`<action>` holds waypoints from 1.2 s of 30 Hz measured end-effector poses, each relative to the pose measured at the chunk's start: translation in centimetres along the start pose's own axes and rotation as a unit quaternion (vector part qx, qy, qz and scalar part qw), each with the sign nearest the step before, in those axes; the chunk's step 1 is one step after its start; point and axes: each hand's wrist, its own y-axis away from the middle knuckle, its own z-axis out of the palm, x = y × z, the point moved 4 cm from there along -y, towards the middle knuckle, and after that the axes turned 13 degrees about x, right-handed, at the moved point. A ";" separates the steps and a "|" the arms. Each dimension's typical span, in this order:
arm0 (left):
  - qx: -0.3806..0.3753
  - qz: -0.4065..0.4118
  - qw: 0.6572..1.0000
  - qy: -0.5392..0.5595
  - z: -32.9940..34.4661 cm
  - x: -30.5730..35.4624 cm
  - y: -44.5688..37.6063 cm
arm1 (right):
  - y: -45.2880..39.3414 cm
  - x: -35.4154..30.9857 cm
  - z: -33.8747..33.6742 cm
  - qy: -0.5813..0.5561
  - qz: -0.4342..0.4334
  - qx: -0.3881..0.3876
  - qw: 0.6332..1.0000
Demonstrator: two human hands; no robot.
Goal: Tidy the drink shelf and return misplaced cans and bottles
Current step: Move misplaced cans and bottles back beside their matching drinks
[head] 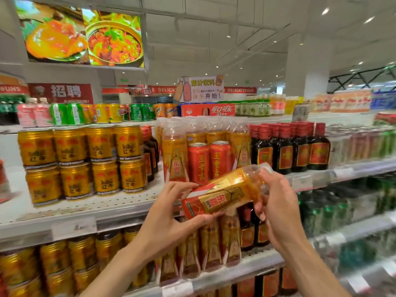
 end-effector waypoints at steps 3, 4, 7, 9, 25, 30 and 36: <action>0.021 0.009 1.000 -0.009 1.4 -0.4 -1.7 | -2.3 -0.9 0.4 0.025 -0.024 -0.008 0.999; 0.029 0.012 0.999 -0.009 1.7 -0.5 -2.2 | -2.9 -1.4 0.7 0.032 -0.031 -0.009 0.999; 0.050 0.009 0.999 0.011 2.4 -0.9 -3.7 | -4.6 -2.7 1.9 0.053 -0.051 -0.009 0.997; 0.061 0.009 0.998 0.023 2.8 -1.0 -4.6 | -5.8 -3.5 2.7 0.067 -0.072 -0.006 0.995; 0.087 0.010 0.996 -0.033 8.7 0.1 -6.6 | -11.5 -4.4 4.1 0.132 -0.242 -0.097 0.956; 0.131 0.075 0.976 -0.159 9.8 2.0 -9.2 | -15.4 -6.3 2.9 0.162 -0.279 -0.129 0.938; 0.112 0.082 0.894 -0.425 10.4 2.0 -14.0 | -17.6 -6.6 1.9 0.221 -0.308 -0.166 0.910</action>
